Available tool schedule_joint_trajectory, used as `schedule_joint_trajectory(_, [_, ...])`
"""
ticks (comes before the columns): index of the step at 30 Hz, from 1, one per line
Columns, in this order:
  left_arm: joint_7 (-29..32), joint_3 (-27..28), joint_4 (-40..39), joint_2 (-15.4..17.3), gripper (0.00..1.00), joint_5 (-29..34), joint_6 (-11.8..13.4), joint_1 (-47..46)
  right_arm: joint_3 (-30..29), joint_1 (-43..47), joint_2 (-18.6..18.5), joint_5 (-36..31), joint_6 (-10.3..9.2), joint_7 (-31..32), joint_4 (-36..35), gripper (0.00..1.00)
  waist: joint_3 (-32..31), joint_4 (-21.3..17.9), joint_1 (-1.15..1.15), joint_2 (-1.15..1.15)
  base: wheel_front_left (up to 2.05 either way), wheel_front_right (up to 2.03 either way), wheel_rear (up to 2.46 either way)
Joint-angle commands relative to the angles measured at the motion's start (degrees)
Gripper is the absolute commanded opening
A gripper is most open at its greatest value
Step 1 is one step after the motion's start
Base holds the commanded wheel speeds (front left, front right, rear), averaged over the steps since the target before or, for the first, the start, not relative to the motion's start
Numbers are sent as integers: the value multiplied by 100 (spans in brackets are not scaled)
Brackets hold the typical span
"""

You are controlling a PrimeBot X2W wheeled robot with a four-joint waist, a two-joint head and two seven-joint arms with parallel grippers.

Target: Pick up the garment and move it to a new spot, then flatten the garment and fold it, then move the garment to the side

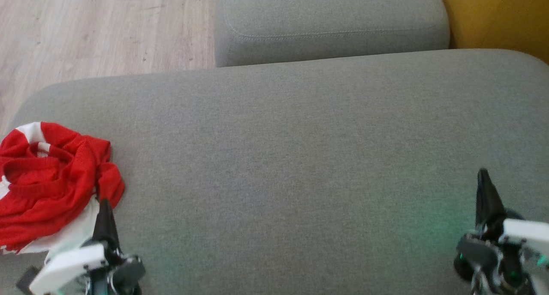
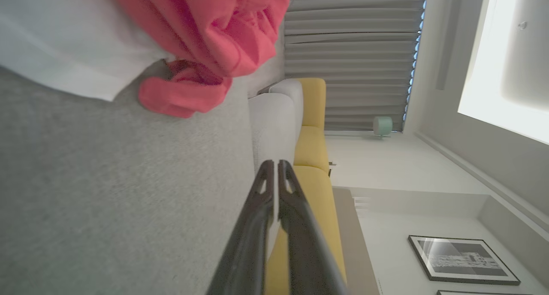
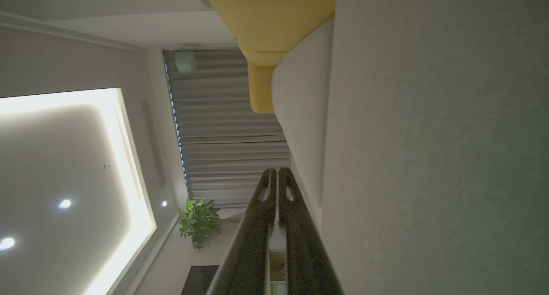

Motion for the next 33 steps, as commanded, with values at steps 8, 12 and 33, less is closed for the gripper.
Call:
schedule_joint_trajectory(8, [-57, -68, 352, -25, 100, 41, -1, 231, 93, 242, 35, -15, -2, -55, 354, 100, -5, -2, 0, 0, 0, 0, 0])
schedule_joint_trajectory(12, [-124, -75, 300, -23, 100, 185, -3, 225, 183, 210, 33, -147, -1, -125, 340, 100, -11, -5, 0, 0, 0, 0, 0])
schedule_joint_trajectory(33, [-477, -255, -124, -13, 100, 1634, 169, 266, 489, 162, 22, -1803, 7, -480, 185, 100, -90, -4, 0, 0, 0, 0, 0])
